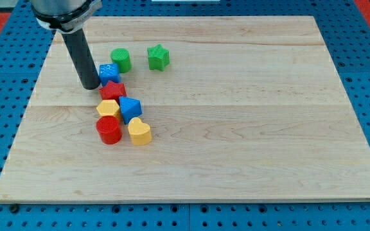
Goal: Slide the blue cube and yellow heart diagonal to each other
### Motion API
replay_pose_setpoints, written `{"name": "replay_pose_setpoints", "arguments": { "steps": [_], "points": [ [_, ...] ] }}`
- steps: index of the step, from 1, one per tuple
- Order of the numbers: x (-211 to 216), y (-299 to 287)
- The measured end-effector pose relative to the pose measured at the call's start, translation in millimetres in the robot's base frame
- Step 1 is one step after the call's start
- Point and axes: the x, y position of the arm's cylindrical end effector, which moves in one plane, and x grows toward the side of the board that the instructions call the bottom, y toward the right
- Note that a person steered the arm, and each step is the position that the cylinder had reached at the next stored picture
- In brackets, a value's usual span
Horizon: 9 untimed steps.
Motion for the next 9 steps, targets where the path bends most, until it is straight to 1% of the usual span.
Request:
{"name": "replay_pose_setpoints", "arguments": {
  "steps": [3, 4, 5, 6, 7, 8, 9],
  "points": [
    [-18, 1],
    [-15, -8],
    [54, -25],
    [145, -13],
    [208, 36],
    [200, 59],
    [172, 50]
  ]
}}
